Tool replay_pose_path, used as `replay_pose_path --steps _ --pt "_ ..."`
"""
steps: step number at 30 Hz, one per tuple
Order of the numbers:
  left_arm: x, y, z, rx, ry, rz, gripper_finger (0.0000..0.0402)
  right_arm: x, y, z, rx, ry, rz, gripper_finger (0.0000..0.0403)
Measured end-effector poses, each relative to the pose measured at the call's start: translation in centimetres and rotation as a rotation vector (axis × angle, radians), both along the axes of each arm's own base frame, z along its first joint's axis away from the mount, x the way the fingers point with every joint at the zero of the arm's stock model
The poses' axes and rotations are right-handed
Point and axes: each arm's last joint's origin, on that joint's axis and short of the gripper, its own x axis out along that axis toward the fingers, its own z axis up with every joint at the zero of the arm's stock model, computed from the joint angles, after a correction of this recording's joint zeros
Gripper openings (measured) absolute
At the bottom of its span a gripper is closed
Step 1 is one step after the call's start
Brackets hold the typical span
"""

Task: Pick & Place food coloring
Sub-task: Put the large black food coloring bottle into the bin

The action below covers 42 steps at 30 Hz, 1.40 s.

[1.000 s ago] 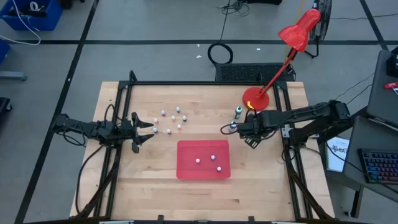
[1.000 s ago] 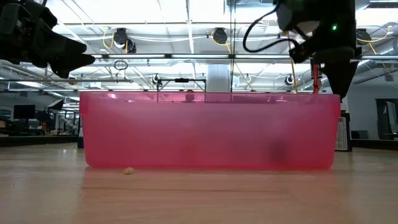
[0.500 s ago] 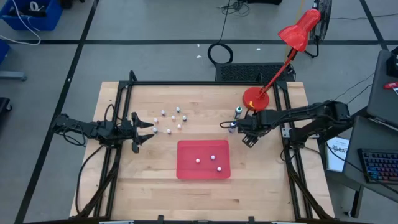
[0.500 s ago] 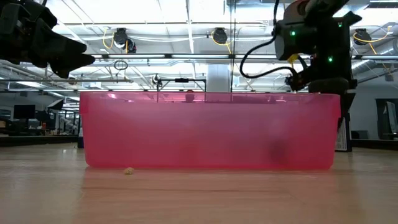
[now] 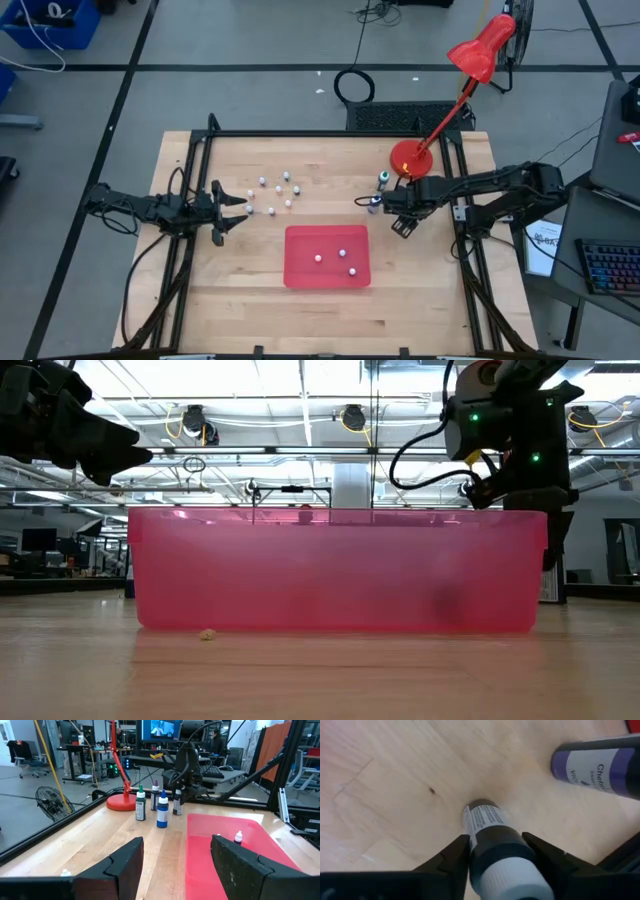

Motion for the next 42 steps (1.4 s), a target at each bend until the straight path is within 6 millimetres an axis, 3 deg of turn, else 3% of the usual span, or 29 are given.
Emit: replay_pose_path --steps 2,8,16,21,24,29,34,37,42 --pt "0.0 0.0 0.0 0.0 0.0 0.0 0.0232 0.0 0.2 0.1 -0.002 -0.019 0.012 0.0128" --pt "0.0 0.0 0.0 0.0 0.0 0.0 0.0232 0.4 1.4 2.1 -0.002 -0.184 0.069 0.0125" --pt "0.0 0.0 0.0 0.0 0.0 0.0 0.0232 1.3 4.1 8.6 -0.044 -0.556 0.173 0.0125" --pt "0.0 0.0 0.0 0.0 0.0 0.0 0.0232 3.5 7.6 12.9 -0.031 -0.965 0.417 0.0125" --pt "0.0 0.0 0.0 0.0 0.0 0.0 0.0232 5.2 9.9 15.0 -0.048 -1.104 0.566 0.0125" --pt "0.0 0.0 0.0 0.0 0.0 0.0 0.0232 8.5 13.1 16.9 -0.113 -0.965 0.696 0.0125" --pt "0.0 0.0 0.0 0.0 0.0 0.0 0.0232 12.5 14.9 17.9 -0.16 -0.721 0.742 0.0125" --pt "0.0 0.0 0.0 0.0 0.0 0.0 0.0232 14.3 15.1 16.7 -0.16 -0.536 0.759 0.0125" --pt "0.0 0.0 0.0 0.0 0.0 0.0 0.0232 15.4 14.0 12.6 -0.119 -0.244 0.747 0.0125"
